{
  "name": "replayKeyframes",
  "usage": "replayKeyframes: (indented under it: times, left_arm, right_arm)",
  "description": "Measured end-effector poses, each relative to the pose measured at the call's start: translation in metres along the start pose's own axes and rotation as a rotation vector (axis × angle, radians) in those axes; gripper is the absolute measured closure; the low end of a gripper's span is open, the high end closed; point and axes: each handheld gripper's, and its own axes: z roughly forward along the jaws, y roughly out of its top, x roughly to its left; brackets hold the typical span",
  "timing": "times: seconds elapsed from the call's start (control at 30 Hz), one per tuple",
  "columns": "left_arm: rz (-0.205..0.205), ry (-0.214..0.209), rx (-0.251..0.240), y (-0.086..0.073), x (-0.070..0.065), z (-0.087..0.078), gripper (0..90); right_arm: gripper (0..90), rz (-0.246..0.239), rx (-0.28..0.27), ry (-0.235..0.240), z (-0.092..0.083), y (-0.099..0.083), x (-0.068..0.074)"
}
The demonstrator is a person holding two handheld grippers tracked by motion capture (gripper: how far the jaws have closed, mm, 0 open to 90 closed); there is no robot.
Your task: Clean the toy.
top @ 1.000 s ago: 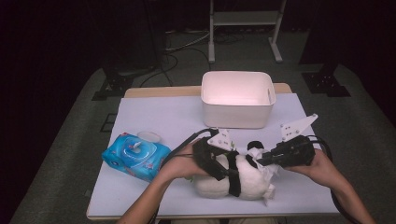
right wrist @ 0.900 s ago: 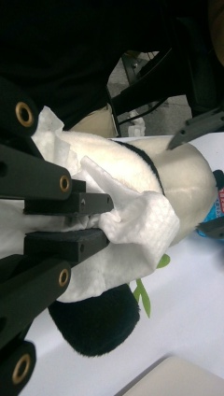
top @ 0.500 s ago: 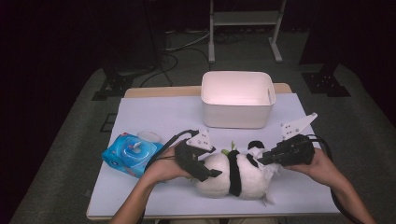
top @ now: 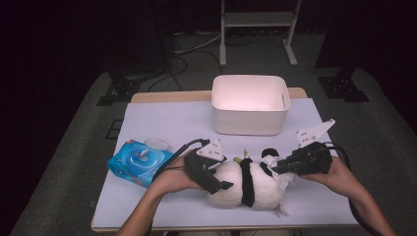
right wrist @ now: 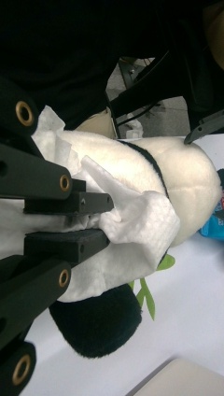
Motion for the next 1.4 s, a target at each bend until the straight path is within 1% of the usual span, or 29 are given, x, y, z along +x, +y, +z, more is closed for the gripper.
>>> replayKeyframes:
  times: [0.03,0.13,0.17,0.23,0.27,0.3,0.37,0.43,0.53,0.6,0.67,0.73,0.8,0.87,0.93,1.0,1.07,1.17,1.23,1.27,1.3,1.4]
  left_arm:
    - [0.0,0.0,0.0,0.0,0.0,0.0,18.9]
    - [-0.024,-0.007,0.002,-0.008,0.002,0.002,18.2]
    - [-0.038,-0.011,-0.01,-0.009,0.002,0.003,18.3]
    - [-0.036,-0.02,-0.01,-0.011,0.001,0.004,18.7]
    - [-0.031,-0.022,-0.007,-0.011,0.001,0.004,22.4]
    - [-0.031,-0.022,-0.007,-0.011,0.001,0.004,23.4]
    - [-0.025,-0.022,-0.006,-0.012,-0.001,0.007,29.8]
    - [-0.03,-0.015,-0.003,-0.01,-0.002,0.009,32.1]
    - [-0.024,-0.017,0.006,-0.009,-0.002,0.009,32.8]
    - [-0.015,-0.012,0.008,-0.009,-0.002,0.009,33.0]
    - [-0.008,-0.011,0.005,-0.009,-0.002,0.008,34.4]
    - [-0.004,-0.013,0.001,-0.009,-0.002,0.008,35.0]
    - [0.007,-0.016,0.0,-0.009,-0.003,0.008,35.4]
    - [0.013,-0.016,-0.002,-0.008,-0.005,0.008,35.5]
    - [0.022,-0.018,0.0,-0.009,-0.005,0.008,35.5]
    - [0.018,-0.019,-0.005,-0.009,-0.005,0.008,35.5]
    - [0.018,-0.016,-0.01,-0.009,-0.005,0.008,35.7]
    - [0.002,-0.011,-0.022,-0.008,-0.006,0.009,38.1]
    - [0.0,-0.011,-0.024,-0.007,-0.006,0.01,38.6]
    - [-0.006,-0.006,-0.025,-0.006,-0.007,0.01,38.6]
    - [-0.003,-0.001,-0.022,-0.003,-0.007,0.012,38.5]
    - [0.008,0.003,-0.026,0.003,-0.009,0.013,38.4]
  right_arm:
    - [81.6,-0.001,-0.001,0.001,0.0,0.0,0.0]
    - [81.6,0.0,0.001,-0.001,0.0,0.0,0.0]
    - [81.6,-0.001,0.005,-0.001,0.0,0.001,0.0]
    - [81.6,-0.005,0.011,-0.003,0.001,0.002,0.001]
    - [81.6,-0.003,0.015,-0.003,0.001,0.003,0.001]
    - [81.6,-0.006,0.021,-0.005,0.001,0.003,0.001]
    - [81.6,-0.008,0.024,-0.007,0.001,0.005,0.002]
    - [81.5,-0.018,0.031,-0.014,0.003,0.008,0.003]
    - [81.5,-0.034,0.034,-0.021,0.005,0.014,0.005]
    - [81.5,-0.043,0.028,-0.015,0.006,0.017,0.006]
    - [81.6,-0.049,0.036,-0.017,0.006,0.017,0.006]
    - [81.5,-0.039,0.033,-0.019,0.003,0.017,0.004]
    - [81.5,-0.041,0.03,-0.043,0.0,0.018,0.001]
    - [81.5,-0.033,0.029,-0.061,-0.001,0.019,-0.003]
    - [81.4,-0.027,0.033,-0.07,-0.002,0.02,-0.007]
    - [81.4,-0.021,0.028,-0.082,-0.003,0.02,-0.01]
    - [81.3,-0.014,0.03,-0.084,-0.004,0.019,-0.012]
    - [81.3,-0.018,0.031,-0.079,-0.005,0.017,-0.008]
    - [81.3,-0.021,0.031,-0.078,-0.005,0.017,-0.006]
    - [81.3,-0.022,0.03,-0.07,-0.004,0.017,-0.005]
    - [81.2,-0.033,0.034,-0.065,-0.001,0.018,0.001]
    - [81.1,-0.049,0.037,-0.044,0.003,0.022,0.006]
